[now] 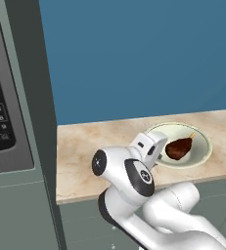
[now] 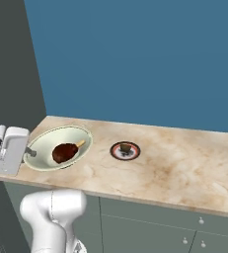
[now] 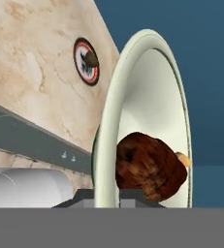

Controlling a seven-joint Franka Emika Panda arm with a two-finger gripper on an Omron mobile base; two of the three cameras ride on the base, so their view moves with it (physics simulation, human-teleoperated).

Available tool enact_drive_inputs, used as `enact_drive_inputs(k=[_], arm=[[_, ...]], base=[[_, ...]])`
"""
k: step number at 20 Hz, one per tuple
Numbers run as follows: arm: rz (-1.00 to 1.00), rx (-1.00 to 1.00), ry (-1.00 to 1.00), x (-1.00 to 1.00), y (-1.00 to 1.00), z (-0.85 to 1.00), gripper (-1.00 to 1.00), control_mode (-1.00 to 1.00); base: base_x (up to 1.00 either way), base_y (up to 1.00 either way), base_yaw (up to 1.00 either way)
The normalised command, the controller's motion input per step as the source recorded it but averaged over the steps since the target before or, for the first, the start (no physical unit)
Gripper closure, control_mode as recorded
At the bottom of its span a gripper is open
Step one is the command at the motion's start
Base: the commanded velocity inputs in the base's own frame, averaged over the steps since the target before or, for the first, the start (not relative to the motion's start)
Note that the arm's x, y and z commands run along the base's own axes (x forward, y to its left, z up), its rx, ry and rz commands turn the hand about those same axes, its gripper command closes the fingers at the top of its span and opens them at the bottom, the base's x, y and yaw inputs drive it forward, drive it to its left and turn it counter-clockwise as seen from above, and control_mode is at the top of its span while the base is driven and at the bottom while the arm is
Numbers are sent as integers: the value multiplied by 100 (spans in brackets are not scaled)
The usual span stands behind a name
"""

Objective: Remove the kiwi from the bowl and place it on the small plate. Then place the bowl with only the steak in the microwave, close the door, and press the start button to microwave the steak.

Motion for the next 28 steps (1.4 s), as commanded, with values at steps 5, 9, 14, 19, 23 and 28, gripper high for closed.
enact_drive_inputs(k=[5,9,14,19,23,28], arm=[[0,0,0,0,0,0,100,100],[0,0,0,0,0,0,100,100],[0,0,0,0,0,0,100,100],[0,0,0,0,0,0,100,100],[0,0,0,0,0,0,100,100],[0,0,0,0,0,0,100,100]], base=[[-97,6,0],[-81,48,2],[-62,64,6],[-8,95,8],[6,96,2],[10,72,0]])
